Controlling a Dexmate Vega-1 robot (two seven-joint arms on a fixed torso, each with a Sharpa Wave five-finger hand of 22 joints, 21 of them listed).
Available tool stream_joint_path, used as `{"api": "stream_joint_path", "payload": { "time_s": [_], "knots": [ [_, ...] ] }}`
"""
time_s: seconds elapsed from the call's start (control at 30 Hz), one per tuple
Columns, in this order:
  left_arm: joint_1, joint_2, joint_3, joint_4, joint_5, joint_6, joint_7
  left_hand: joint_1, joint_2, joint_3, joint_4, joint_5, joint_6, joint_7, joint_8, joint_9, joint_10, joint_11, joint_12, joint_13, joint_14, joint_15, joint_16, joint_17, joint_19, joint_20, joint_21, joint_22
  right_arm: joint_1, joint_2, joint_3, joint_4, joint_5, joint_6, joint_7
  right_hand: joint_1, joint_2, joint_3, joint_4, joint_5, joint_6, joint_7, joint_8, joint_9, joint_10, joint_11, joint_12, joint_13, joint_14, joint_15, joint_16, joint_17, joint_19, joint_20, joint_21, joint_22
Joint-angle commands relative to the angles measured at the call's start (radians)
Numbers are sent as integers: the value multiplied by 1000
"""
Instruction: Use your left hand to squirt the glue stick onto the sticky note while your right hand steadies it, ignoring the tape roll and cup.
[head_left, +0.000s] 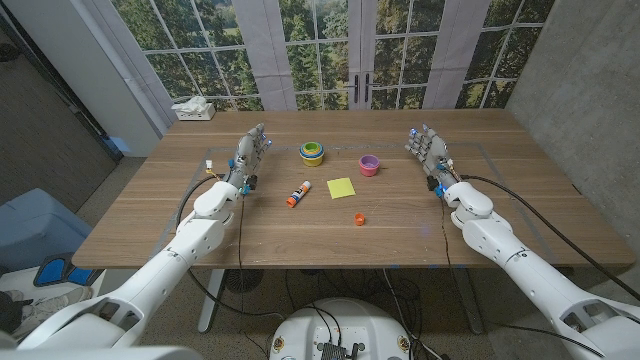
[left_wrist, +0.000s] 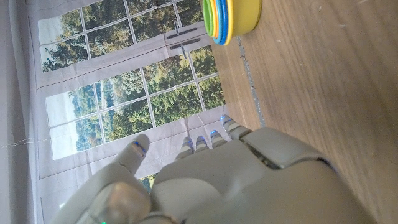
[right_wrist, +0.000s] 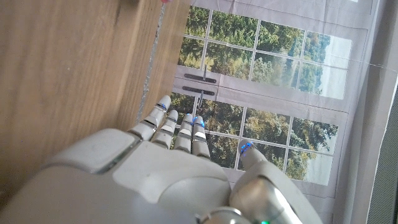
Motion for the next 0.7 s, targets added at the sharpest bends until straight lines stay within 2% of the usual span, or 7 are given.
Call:
{"api": "stream_joint_path", "payload": {
  "time_s": [0.03, 0.4, 0.53, 0.7],
  "knots": [
    [-10, -3, -2, 10, 10, -22, 0, 4, 104, 9, 1, 6, -10, -2, 7, 2, -44, -1, 5, 4, -44, -69, 7, 4, -6, -113, 8, 2, 0, 39, -6, 41, 12, 12, -11, 7, 67, 9, 0, 4, 5, 1, 4, 1, 4, 1, 4, 5, 8, -60, 3, 0, 12, -77, 3, 3],
    [-14, -3, -2, 13, 20, -25, 11, 7, 106, 11, -4, 9, -10, -5, 10, 2, -35, -2, 11, 3, -34, -67, 10, 1, 3, -108, 11, 2, -2, 45, -11, 41, -21, 36, -45, 9, 62, 17, 0, 4, 7, 2, 5, 1, 6, 3, 5, 4, 15, -53, 0, -5, 18, -71, -4, 2],
    [-18, -3, 5, 12, 33, -24, 18, 9, 105, 12, -7, 11, -7, -4, 12, 2, -27, 4, 14, 3, -29, -65, 12, 0, 8, -106, 12, 2, -17, 37, -11, 17, -45, 45, -78, 11, 61, 21, -2, 4, 7, 0, 5, 1, 7, 3, 5, 4, 21, -52, 0, -8, 21, -66, -6, 2],
    [-18, 15, 25, -11, 106, -20, 68, 14, 105, 15, -14, 13, -7, -4, 13, 2, -15, 2, 18, 3, -15, -67, 14, -3, 20, -99, 16, 1, -38, 20, -11, -21, -77, 43, -120, 15, 62, 24, -5, 3, 11, -2, 6, 1, 10, 3, 6, 4, 22, -51, 0, -9, 24, -64, -9, 2]
  ]
}}
